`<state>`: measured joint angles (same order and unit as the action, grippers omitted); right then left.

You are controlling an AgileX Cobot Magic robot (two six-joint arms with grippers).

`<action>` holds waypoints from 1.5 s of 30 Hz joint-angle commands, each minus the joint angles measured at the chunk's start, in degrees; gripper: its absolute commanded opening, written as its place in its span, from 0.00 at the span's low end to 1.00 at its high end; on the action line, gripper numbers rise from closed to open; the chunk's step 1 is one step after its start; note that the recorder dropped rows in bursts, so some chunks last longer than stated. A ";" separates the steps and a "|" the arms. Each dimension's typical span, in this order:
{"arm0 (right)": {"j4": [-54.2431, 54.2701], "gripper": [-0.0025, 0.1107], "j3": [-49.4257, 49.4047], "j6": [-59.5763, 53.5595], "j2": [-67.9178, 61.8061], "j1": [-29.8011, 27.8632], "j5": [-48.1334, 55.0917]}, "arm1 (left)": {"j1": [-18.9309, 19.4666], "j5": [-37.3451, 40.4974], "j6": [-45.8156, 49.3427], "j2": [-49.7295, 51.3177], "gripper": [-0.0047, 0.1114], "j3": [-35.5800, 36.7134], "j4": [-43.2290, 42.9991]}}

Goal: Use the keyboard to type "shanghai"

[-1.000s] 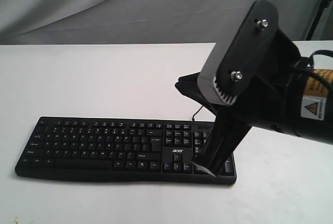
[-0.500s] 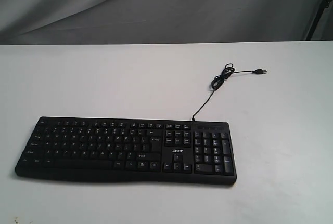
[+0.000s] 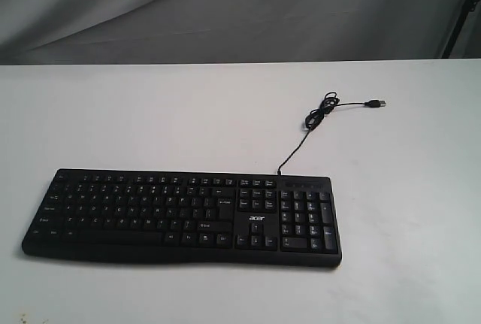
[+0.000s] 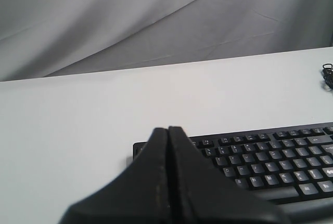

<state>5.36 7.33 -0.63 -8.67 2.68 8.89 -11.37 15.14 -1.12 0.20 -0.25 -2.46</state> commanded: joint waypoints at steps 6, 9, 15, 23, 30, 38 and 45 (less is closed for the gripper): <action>-2.81 0.02 -5.57 -0.77 7.90 -0.35 -0.04 | -0.23 -0.27 -0.16 -0.20 0.04 0.25 -0.04; -2.81 0.02 -7.00 -1.07 8.67 -0.35 2.70 | -0.23 -0.27 -0.16 -0.20 0.04 0.25 -0.04; -2.81 0.02 -7.33 -1.07 8.67 -0.35 6.78 | -0.23 -0.27 -0.16 -0.20 0.04 0.25 -0.04; -3.03 0.02 -7.33 -1.07 8.67 -0.35 11.03 | -0.23 -0.27 -0.16 -0.20 0.04 0.25 -0.04; -3.03 0.02 -7.33 -0.82 8.67 -0.35 10.76 | -0.23 -0.27 -0.16 -0.20 0.04 0.25 -0.04; -3.03 0.02 -7.33 -0.82 8.67 -0.35 10.76 | -0.23 -0.27 -0.16 -0.20 0.04 0.25 -0.04; -3.03 0.02 -7.33 -0.82 8.67 -0.35 10.76 | -0.23 -0.27 -0.16 -0.20 0.04 0.25 -0.04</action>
<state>2.90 0.22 -1.29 -0.39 2.68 19.70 -11.37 15.14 -1.12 0.20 -0.25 -2.46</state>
